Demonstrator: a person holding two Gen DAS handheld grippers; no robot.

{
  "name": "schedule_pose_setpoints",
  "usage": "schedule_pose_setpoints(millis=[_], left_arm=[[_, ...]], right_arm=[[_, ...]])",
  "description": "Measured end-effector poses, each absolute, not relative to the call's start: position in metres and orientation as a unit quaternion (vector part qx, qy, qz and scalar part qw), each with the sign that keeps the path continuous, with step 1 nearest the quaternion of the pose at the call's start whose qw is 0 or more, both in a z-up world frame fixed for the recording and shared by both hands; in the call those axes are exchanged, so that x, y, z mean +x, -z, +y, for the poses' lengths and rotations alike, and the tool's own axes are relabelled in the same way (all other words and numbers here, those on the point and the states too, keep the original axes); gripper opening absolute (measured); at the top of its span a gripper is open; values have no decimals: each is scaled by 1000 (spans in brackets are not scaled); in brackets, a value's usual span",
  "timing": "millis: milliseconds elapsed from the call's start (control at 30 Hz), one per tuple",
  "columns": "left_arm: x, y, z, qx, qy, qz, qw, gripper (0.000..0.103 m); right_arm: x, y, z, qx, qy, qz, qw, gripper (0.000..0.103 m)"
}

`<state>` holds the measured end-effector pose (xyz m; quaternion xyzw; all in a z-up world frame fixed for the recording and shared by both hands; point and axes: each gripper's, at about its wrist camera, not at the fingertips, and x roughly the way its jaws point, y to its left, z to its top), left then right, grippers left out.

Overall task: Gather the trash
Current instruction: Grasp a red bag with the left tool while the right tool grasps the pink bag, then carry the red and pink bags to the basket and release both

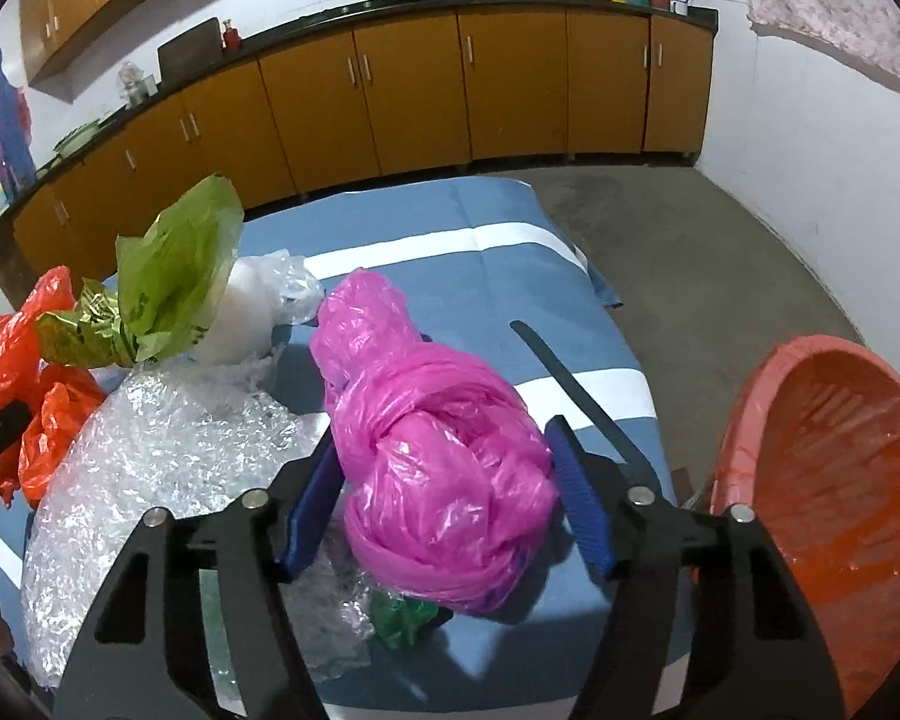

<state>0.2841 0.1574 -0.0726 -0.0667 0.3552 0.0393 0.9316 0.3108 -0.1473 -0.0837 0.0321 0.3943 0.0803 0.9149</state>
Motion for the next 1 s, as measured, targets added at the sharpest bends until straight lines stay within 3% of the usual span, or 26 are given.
schedule_pose_setpoints(millis=[300, 1000], left_arm=[[273, 72, 155, -63, -41, 347, 935, 55], [192, 25, 140, -89, -38, 295, 951, 54]], right_arm=[[297, 77, -155, 44, -77, 382, 920, 58], [225, 36, -178, 63, -52, 320, 944, 57]])
